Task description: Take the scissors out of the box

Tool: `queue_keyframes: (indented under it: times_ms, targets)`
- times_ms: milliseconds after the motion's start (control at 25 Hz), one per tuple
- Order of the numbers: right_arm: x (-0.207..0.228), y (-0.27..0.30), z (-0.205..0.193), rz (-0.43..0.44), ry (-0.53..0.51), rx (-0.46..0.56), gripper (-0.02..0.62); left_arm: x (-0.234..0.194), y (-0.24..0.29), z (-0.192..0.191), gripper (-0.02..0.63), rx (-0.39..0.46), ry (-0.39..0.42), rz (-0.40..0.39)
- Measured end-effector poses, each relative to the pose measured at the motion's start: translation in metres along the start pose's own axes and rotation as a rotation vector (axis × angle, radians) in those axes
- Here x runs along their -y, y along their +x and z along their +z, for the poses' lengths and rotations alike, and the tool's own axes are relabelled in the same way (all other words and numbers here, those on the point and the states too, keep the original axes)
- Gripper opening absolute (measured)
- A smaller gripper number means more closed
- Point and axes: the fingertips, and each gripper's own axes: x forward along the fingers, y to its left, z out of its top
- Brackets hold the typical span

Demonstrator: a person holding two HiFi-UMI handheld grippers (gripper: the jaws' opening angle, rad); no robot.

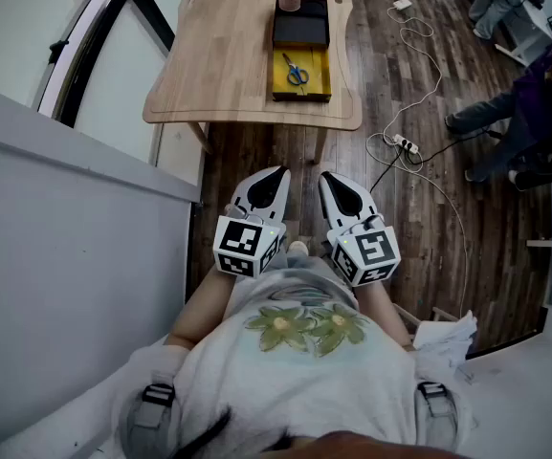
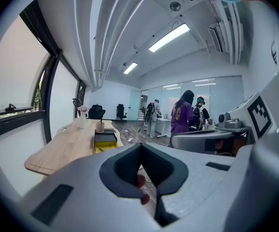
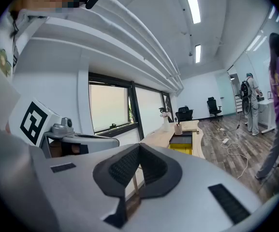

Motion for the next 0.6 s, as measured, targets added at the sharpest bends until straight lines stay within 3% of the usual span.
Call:
queue_keyframes:
  times_ms: [320, 600]
  targets:
    - [0.005, -0.004, -0.009, 0.01, 0.001, -0.008, 0.006, 0.012, 0.005, -0.012, -0.003, -0.015, -0.001, -0.008]
    - [0.021, 0.017, 0.001, 0.006, -0.002, -0.001, 0.006, -0.006, 0.027, -0.003, -0.003, -0.007, -0.013, -0.001]
